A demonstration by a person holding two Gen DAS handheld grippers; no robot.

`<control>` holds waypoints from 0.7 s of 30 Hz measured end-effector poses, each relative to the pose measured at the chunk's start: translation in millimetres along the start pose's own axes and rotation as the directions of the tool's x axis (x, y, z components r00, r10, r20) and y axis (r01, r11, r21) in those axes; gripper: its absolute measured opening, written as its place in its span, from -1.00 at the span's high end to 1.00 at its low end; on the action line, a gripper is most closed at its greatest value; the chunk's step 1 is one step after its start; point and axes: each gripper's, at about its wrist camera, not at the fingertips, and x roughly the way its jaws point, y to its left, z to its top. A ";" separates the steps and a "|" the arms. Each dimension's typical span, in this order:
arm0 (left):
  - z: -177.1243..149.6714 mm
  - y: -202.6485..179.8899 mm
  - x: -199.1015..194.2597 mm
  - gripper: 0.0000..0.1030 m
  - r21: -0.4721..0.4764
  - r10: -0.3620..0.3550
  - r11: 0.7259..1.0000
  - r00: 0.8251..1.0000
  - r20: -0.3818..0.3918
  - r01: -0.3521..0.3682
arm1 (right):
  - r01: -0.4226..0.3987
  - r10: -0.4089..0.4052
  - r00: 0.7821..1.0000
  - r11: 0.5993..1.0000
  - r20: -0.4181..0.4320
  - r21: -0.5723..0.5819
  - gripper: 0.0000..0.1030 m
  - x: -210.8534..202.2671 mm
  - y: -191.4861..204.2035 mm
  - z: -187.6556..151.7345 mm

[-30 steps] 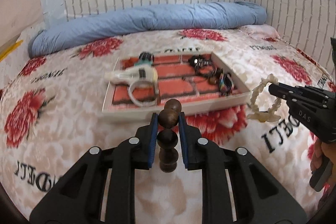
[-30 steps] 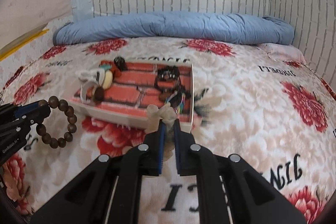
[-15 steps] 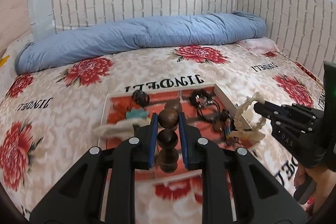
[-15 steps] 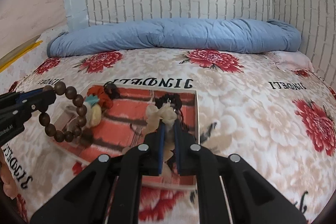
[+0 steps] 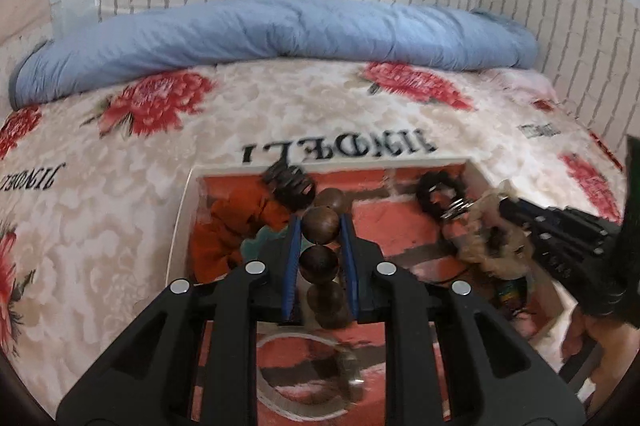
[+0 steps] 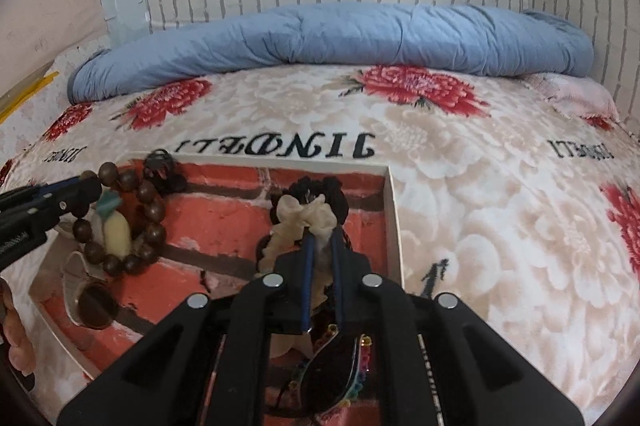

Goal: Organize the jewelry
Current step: 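Carry the bead bracelet with the left tool while the right tool carries the scrunchie into the tray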

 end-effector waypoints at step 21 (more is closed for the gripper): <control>-12.0 26.6 13.5 0.58 -0.025 0.102 0.995 0.995 0.021 -0.101 | 0.033 -0.033 0.999 0.999 0.000 -0.019 0.83 13.6 -4.6 -1.5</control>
